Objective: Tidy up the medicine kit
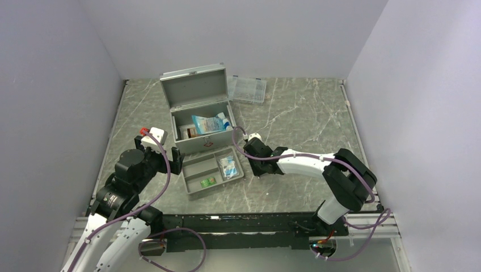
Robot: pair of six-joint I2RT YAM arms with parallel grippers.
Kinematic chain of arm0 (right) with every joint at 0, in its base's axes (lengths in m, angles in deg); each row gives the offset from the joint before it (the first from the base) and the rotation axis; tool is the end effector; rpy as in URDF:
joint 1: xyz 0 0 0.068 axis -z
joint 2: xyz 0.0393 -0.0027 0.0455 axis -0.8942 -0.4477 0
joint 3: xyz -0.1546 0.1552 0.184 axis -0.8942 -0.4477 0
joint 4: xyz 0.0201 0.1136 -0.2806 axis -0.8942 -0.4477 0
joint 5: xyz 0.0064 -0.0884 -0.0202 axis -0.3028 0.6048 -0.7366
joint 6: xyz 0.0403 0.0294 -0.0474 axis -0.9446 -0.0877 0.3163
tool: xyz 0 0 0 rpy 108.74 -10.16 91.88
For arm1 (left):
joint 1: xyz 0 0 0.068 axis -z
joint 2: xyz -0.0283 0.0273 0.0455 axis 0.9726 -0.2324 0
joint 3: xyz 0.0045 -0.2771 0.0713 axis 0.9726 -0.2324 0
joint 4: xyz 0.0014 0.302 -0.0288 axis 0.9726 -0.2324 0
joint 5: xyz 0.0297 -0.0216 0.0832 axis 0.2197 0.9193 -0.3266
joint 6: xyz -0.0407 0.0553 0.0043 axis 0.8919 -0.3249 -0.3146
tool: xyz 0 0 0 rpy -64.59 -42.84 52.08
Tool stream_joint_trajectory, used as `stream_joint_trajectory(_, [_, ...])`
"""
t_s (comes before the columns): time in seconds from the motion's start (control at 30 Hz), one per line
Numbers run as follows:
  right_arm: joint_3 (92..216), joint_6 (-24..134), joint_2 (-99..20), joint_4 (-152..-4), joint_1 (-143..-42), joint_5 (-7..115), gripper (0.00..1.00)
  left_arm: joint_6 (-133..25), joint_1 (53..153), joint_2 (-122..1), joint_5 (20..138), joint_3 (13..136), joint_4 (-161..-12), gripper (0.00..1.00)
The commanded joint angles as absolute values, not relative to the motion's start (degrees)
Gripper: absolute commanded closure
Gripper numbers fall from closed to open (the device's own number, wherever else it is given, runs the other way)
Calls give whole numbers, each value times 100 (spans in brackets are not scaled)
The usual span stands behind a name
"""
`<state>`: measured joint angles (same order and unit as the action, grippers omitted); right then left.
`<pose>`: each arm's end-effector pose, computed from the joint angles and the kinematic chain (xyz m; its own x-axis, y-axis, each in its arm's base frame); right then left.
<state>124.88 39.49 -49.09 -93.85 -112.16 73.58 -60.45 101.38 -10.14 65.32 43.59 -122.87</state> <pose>0.2292 0.2449 0.1206 -0.7858 -0.3354 -0.5197 -0.4063 0.9134 0.0248 0.1403 -0.0593 0.3280 -0.3186 0.0435 -0.9469 0.3106 0.9486 -0.0609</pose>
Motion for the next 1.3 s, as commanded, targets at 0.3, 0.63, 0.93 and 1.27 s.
stream_joint_trajectory(0.3, [12479,3828,-4918,-9414,-11228,7508,100,-5973,10117,-1051,6607,4472,-12165,1])
stream_joint_trajectory(0.63, [12424,3850,-4153,-9490,-11236,7498,100,-5977,10117,-1079,6625,4481,-12165,1])
stream_joint_trajectory(0.93, [12464,3874,-4201,-9555,-11236,7495,100,-5979,10117,-1072,6638,4479,-12161,1])
stream_joint_trajectory(1.27, [12610,3780,-4538,-9494,-11245,7522,58,-5982,10117,-1062,6644,4481,-12157,1])
